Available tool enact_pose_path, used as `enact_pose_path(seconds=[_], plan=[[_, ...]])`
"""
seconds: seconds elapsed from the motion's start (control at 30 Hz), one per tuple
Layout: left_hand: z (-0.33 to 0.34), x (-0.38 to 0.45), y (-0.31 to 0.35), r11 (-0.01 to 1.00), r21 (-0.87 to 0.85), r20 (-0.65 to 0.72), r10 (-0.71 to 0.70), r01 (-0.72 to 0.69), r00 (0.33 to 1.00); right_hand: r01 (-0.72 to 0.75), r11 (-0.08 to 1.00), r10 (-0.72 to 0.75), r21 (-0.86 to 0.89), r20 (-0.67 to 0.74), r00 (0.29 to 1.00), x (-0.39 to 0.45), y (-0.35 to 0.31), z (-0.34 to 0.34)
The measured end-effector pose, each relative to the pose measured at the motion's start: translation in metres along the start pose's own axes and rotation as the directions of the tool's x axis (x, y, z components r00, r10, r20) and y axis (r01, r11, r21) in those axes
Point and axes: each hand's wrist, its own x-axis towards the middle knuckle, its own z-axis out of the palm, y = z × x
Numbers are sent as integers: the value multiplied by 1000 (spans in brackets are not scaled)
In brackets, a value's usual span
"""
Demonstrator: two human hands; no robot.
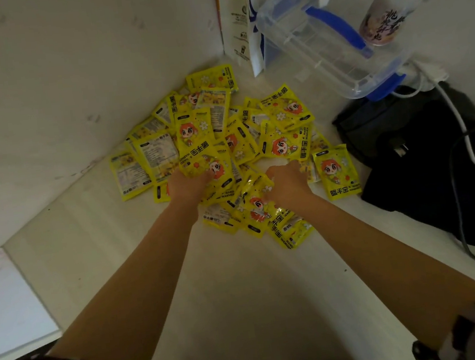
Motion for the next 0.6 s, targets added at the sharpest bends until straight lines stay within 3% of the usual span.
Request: enact_pose_path(seconds=[0.1,0.27,0.5,0.6], plan=[[-11,-6,-9,998,-52,-6,-25,25,1000,30,999,-31,17,45,998,-4,3,-4],[-26,-18,-25,991,-127,-29,-38,34,999,49,954,-76,294,80,994,-24,6,-14],[-44,-57,-37,955,-297,-10,19,-21,1000,115,800,-111,589,-42,993,-65,19,-24],[-49,-77,-44,941,-338,-10,19,-21,1000,153,761,-104,630,-113,988,-83,31,-24]])
